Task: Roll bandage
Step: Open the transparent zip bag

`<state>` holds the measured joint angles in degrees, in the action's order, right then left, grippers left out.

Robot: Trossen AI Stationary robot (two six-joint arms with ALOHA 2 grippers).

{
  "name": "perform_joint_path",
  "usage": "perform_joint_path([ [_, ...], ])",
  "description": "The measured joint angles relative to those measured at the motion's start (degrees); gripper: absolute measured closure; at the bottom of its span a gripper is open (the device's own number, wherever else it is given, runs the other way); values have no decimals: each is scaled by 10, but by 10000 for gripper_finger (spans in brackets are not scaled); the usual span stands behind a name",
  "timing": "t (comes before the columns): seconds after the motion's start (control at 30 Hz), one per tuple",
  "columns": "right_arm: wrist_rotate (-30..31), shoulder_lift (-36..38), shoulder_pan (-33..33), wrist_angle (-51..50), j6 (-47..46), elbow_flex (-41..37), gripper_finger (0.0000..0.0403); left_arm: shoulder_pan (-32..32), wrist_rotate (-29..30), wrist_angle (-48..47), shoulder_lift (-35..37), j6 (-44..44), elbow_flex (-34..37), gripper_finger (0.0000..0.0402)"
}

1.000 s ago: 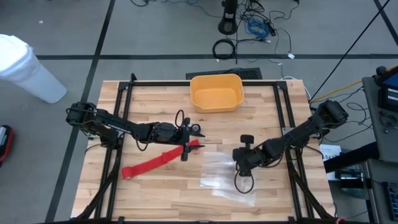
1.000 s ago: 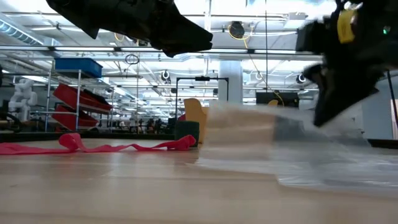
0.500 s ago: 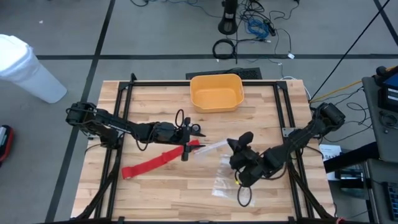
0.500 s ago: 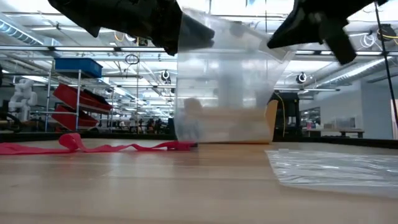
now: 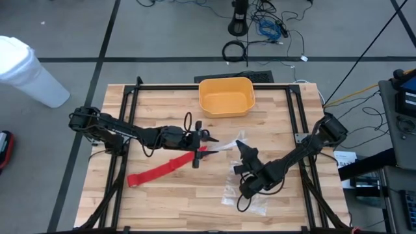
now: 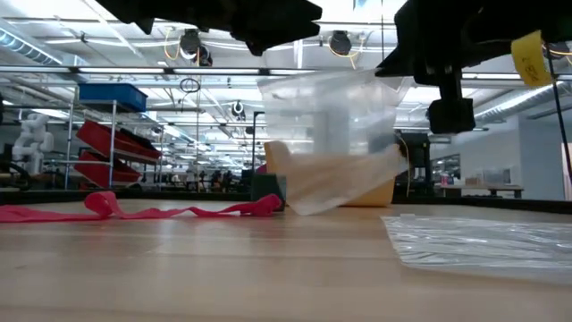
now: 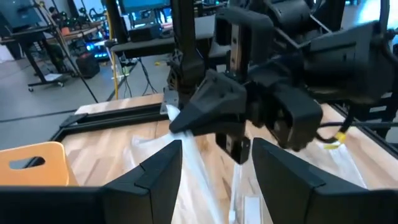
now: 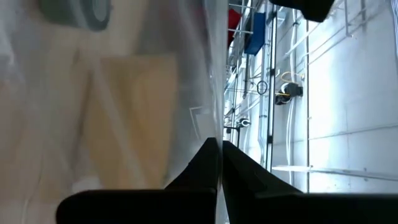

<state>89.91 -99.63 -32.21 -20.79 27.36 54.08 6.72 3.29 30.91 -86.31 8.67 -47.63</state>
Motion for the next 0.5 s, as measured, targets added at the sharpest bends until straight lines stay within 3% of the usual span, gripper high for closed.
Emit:
perform_joint_path([
  [0.5,1,0,14,79,91,0,403,-8,32,-76,0,-10,0,201],
])
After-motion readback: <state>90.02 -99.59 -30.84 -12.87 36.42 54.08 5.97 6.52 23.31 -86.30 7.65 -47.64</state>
